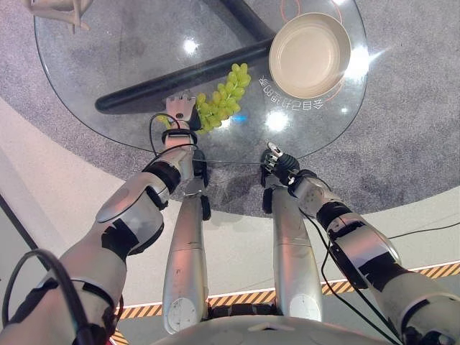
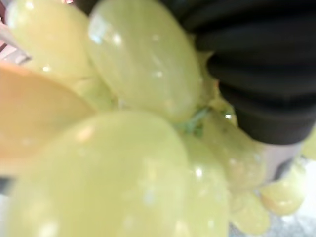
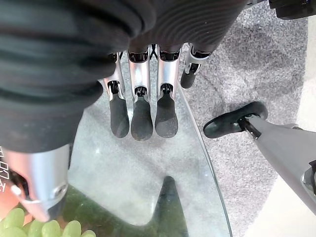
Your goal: Pick up fruits into the plate
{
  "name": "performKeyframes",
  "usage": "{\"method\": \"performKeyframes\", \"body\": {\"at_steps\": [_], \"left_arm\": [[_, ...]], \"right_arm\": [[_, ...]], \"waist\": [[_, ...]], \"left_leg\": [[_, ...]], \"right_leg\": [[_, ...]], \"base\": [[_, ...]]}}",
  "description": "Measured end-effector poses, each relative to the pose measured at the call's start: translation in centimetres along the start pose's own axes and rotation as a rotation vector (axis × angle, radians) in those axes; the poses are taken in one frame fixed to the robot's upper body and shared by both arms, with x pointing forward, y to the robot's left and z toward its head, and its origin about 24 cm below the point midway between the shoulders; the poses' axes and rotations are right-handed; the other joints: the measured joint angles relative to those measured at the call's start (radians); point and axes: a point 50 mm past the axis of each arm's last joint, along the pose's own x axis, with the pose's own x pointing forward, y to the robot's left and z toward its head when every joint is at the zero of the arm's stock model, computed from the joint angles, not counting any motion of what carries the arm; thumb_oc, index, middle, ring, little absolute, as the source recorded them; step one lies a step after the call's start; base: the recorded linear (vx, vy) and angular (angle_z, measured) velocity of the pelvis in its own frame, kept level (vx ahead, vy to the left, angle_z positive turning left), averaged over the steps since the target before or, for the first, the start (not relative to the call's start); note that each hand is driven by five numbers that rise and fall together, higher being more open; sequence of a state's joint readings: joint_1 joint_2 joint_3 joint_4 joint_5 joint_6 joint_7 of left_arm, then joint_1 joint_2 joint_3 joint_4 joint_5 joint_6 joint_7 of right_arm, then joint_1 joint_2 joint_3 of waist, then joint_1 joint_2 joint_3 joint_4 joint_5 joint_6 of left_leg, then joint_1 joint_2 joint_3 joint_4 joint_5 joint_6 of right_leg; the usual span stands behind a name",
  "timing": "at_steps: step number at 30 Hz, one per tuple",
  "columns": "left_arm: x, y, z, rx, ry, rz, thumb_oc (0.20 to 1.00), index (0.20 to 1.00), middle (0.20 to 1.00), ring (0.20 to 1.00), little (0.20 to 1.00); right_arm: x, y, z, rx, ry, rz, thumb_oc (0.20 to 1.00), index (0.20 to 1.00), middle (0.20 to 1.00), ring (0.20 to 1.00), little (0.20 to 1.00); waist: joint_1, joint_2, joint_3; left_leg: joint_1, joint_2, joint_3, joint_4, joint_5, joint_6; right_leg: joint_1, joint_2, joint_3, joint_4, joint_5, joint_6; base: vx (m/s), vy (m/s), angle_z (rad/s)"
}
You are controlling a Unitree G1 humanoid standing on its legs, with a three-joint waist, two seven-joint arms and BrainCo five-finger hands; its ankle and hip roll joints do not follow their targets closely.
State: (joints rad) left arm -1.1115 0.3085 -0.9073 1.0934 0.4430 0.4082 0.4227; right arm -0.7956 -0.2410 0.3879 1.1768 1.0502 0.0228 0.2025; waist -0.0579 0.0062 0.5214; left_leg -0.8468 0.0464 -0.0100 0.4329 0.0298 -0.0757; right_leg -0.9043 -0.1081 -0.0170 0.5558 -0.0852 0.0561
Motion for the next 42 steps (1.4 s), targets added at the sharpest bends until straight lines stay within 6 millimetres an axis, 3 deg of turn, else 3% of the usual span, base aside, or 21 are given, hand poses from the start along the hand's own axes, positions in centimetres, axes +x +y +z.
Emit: {"method": "performKeyframes", "body": {"at_steps": [6,10,18,21,25,31,37,42], "left_arm": [[0.0,-0.3,-0.3,-0.001,0.001,-0.011,0.2,0.2,0.2,0.2,0.2],[-0.6,-1.9,-0.7,-0.045,0.006,-0.084,0.2,0.2,0.2,0.2,0.2],[-2.2,-5.0,-1.4,-0.238,0.001,-0.238,0.2,0.2,0.2,0.2,0.2],[-2.0,-4.5,-1.7,-0.302,-0.017,-0.252,0.2,0.2,0.2,0.2,0.2],[-1.3,-2.3,-1.9,-0.413,-0.075,-0.232,0.2,0.2,0.2,0.2,0.2],[-1.2,-0.4,-1.1,-0.57,-0.134,-0.26,0.2,0.2,0.2,0.2,0.2],[-2.2,-0.5,-0.8,-0.693,-0.182,-0.339,0.2,0.2,0.2,0.2,0.2],[-3.4,-0.6,-1.1,-0.788,-0.212,-0.375,0.2,0.2,0.2,0.2,0.2]], "right_arm": [[0.0,0.1,0.0,0.001,-0.003,0.005,1.0,1.0,1.0,1.0,1.0],[0.1,0.4,-0.7,0.01,0.005,0.007,1.0,1.0,1.0,1.0,1.0],[-0.7,-1.2,-3.1,0.036,0.068,-0.041,1.0,1.0,1.0,1.0,1.0],[-0.5,-0.6,-2.2,0.027,0.036,-0.01,1.0,1.0,1.0,1.0,1.0],[-0.2,0.9,-0.4,0.011,-0.026,0.037,1.0,1.0,1.0,1.0,1.0],[-0.6,1.1,0.3,0.026,-0.056,0.018,1.0,1.0,1.0,1.0,1.0],[-1.3,1.0,-0.4,0.051,-0.045,0.019,1.0,1.0,1.0,1.0,1.0],[-2.4,1.2,0.1,0.087,-0.073,0.082,1.0,1.0,1.0,1.0,1.0]], "waist": [[-0.001,0.0,0.0],[-0.005,0.0,0.0],[0.003,-0.001,0.001],[0.009,-0.001,0.001],[0.022,0.002,0.002],[0.046,0.014,0.002],[0.057,0.029,0.0],[0.056,0.047,-0.005]], "left_leg": [[0.011,0.0,-0.001,-0.003,0.005,0.006],[0.057,0.002,0.001,-0.022,0.006,0.007],[0.216,0.0,-0.006,-0.107,0.023,0.005],[0.277,-0.001,-0.007,-0.15,0.039,0.003],[0.359,-0.004,-0.016,-0.21,0.065,-0.001],[0.448,-0.014,-0.025,-0.266,0.086,0.001],[0.514,-0.015,-0.042,-0.305,0.096,0.002],[0.589,-0.011,-0.054,-0.345,0.1,0.003]], "right_leg": [[0.012,0.0,-0.001,-0.001,0.004,-0.006],[0.057,0.003,-0.002,-0.022,0.007,-0.006],[0.21,-0.002,-0.021,-0.07,0.008,-0.007],[0.26,-0.003,-0.026,-0.086,0.008,-0.007],[0.328,-0.009,-0.044,-0.104,0.007,-0.007],[0.413,-0.022,-0.059,-0.135,0.004,-0.003],[0.486,-0.026,-0.086,-0.165,0.004,-0.003],[0.572,-0.025,-0.108,-0.211,0.004,-0.002]], "base": [[0.0,0.0,0.0],[0.0,0.0,0.0],[0.0,-0.001,0.04],[-0.01,0.007,0.06],[0.01,0.009,0.1],[0.03,0.007,0.09],[0.06,0.013,0.09],[0.08,0.01,0.08]]}}
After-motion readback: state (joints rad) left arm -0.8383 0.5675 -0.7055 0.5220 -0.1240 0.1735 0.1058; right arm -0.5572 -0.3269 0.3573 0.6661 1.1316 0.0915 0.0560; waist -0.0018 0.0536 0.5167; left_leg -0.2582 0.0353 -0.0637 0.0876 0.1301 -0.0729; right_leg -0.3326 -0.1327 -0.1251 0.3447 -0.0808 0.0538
